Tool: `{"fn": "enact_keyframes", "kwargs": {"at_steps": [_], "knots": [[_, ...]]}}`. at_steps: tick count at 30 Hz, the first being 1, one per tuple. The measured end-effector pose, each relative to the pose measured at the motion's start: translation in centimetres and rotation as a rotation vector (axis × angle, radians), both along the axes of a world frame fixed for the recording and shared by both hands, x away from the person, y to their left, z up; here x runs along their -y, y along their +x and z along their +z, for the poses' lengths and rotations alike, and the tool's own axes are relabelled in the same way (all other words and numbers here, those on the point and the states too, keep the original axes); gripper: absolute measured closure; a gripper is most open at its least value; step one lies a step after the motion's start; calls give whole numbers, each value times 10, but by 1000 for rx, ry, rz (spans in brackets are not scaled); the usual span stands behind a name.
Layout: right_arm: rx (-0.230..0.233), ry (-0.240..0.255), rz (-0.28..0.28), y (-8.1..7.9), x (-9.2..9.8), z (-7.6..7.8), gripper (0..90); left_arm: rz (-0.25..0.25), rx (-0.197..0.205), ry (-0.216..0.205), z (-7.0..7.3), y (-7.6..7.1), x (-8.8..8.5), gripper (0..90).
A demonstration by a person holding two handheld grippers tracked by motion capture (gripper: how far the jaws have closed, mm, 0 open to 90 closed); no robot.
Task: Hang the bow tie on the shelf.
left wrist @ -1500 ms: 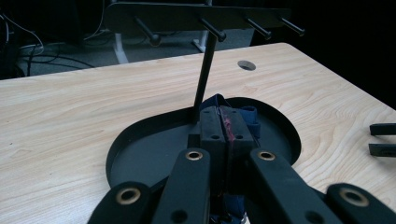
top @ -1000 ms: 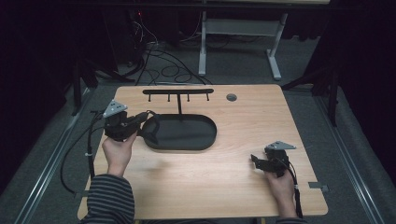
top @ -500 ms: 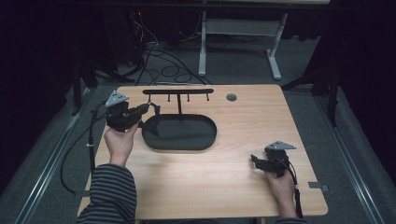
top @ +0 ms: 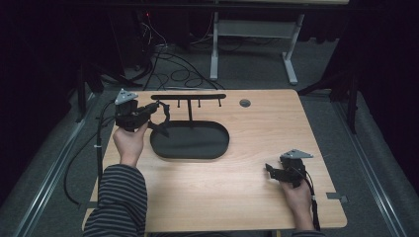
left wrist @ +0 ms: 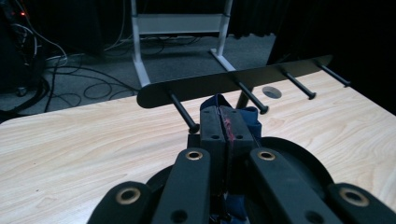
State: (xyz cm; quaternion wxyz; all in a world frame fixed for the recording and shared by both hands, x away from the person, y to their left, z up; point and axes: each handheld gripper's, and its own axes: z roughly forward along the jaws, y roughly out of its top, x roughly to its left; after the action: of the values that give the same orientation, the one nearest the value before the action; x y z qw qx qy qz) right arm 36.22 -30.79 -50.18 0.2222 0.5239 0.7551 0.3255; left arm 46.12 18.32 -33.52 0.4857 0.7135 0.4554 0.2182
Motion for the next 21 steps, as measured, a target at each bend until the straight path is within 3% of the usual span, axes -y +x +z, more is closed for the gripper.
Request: {"fn": "enact_keyframes", "kwargs": {"at_steps": [21], "knots": [[0, -1, 1, 0, 0, 0, 322, 56, -37, 23, -8, 20, -4, 886]]}}
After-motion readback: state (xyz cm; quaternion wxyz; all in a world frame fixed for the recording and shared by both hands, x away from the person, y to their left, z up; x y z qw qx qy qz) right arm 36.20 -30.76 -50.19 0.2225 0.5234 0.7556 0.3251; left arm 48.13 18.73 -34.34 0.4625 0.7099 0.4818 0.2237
